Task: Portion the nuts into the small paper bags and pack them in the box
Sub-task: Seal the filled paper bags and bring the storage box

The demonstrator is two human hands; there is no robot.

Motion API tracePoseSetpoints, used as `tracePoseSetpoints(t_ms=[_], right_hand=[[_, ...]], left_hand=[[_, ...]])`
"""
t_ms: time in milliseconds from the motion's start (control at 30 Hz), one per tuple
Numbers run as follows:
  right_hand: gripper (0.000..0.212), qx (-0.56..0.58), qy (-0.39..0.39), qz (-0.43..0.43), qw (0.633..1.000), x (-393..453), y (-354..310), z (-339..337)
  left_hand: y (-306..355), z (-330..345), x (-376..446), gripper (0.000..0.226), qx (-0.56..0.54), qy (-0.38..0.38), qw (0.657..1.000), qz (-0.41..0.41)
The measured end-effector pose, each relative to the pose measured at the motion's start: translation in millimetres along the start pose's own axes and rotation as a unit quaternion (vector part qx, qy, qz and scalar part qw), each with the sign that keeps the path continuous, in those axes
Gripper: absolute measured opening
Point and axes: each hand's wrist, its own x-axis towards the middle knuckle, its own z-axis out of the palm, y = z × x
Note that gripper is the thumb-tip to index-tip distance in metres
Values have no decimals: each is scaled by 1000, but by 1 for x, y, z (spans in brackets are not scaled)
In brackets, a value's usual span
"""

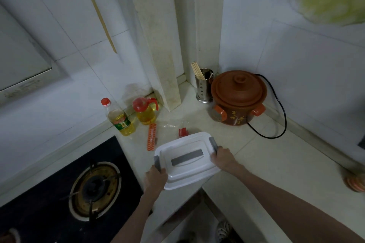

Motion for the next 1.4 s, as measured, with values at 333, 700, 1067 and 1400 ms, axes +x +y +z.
tracePoseSetpoints(t_ms=[333, 700, 1067, 1400], right_hand=[[39, 82, 48, 59, 994, -45, 34, -38], [19, 215, 289, 132, 924, -178, 101, -83], [27, 268, 379, 322, 825, -366, 196, -11], [24, 337, 430, 432, 718, -499, 265, 61]], left_hand=[[34, -7, 6, 19, -48, -45, 988, 140], [135, 17, -47, 9, -114, -137, 904, 390], [129, 106, -171, 24, 4, -328, 813, 482], [118, 153, -317, 26, 70, -409, 707, 572]])
